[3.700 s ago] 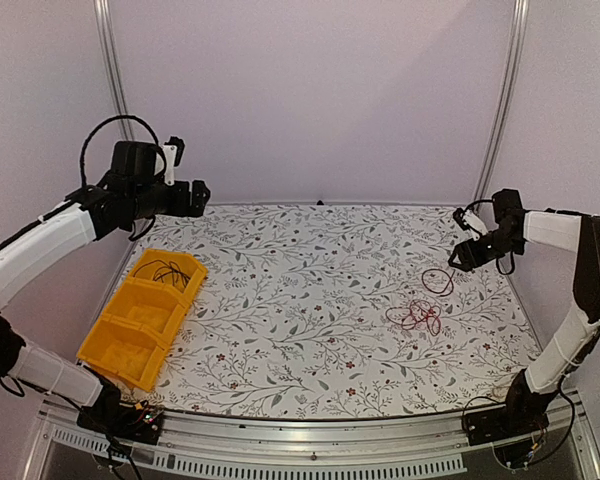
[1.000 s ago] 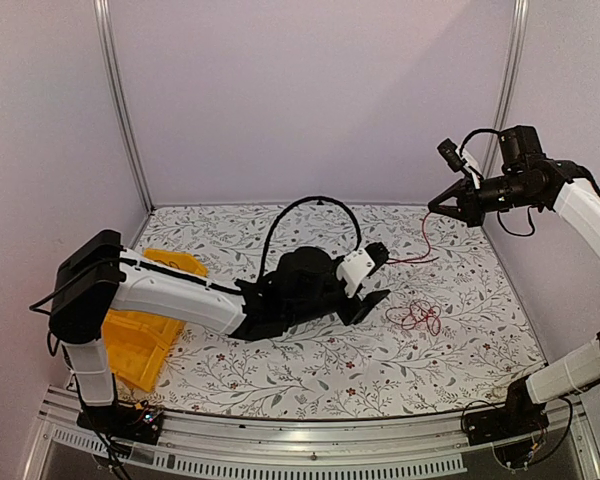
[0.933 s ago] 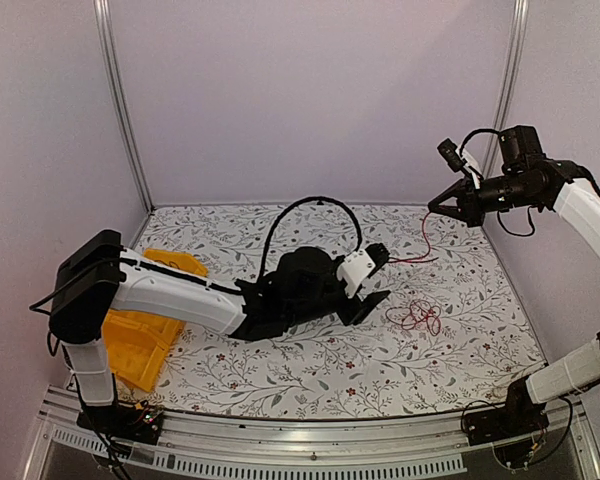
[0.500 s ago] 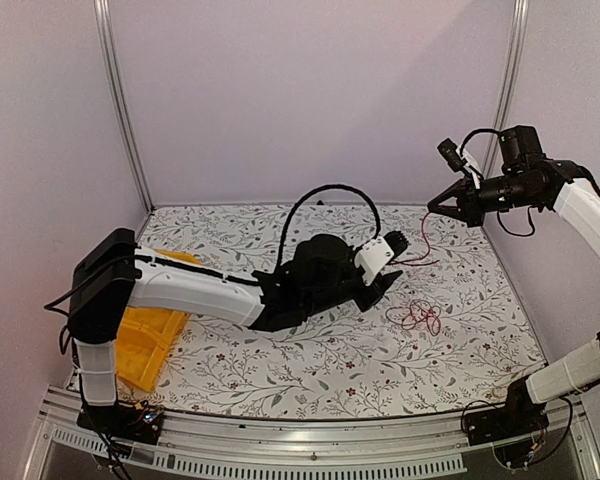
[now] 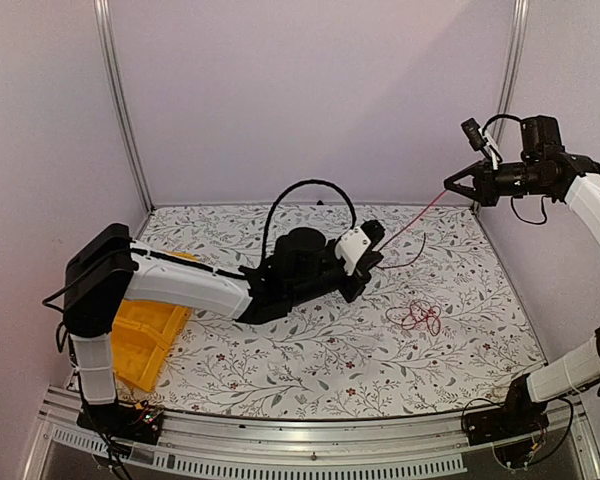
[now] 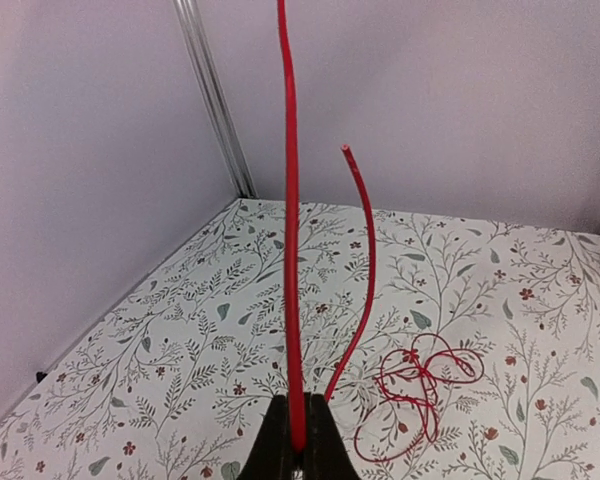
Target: Untangle the cables
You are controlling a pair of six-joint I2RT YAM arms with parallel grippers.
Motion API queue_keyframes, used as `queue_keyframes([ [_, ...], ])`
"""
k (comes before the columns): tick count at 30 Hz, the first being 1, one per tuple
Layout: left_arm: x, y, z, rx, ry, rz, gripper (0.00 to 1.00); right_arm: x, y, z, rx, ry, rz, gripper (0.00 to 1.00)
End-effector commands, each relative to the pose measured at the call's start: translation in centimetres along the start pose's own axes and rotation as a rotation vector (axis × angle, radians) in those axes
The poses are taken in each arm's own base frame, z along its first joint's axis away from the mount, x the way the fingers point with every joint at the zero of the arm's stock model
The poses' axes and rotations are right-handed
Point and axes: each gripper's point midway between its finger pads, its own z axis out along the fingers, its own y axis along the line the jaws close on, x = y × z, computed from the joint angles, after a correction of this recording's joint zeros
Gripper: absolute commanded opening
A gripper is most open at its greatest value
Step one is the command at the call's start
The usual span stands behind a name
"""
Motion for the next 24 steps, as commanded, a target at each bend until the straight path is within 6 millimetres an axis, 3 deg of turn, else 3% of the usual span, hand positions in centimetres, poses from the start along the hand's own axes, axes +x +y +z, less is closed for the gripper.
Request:
queue_keyframes([
  [1, 1.0, 2.8, -2.6, -0.042, 0.079, -0.069, 0.0, -2.0, -1.2, -1.1, 0.056, -0.128, -0.052, 0.17],
  [2, 0.7, 4.0, -3.1, -0.063, 0.088, -0.087, 0.0, -0.9, -0.5, -0.5, 0.0, -0.115, -0.029, 0.31],
  [4, 0.7, 5.7, -4.2, -0.083, 0.149, -0.111, 0.0, 0.5, 0.6, 0.4, -0.107, -0.102, -0.008, 0.49],
  [8, 2.0, 8.9, -6.3, -0.117, 0.329, -0.189, 0.0, 3.8, 1.1, 2.1, -0.192, -0.076, 0.038, 0.62],
  [14, 4.4, 12.5, -10.5, -0.161, 0.614, -0.272, 0.0, 10.6, -0.9, 4.7, -0.092, -0.014, 0.007, 0.64],
  [18, 4.9, 14.5, -14.0, -0.234, 0.72, -0.279, 0.0, 14.2, -0.8, 6.0, -0.12, 0.033, 0.039, 0.65],
  [24, 5.3, 17.2, -19.3, -0.371, 0.852, -0.435, 0.0, 15.6, -1.4, 7.0, -0.146, 0.08, 0.057, 0.66],
])
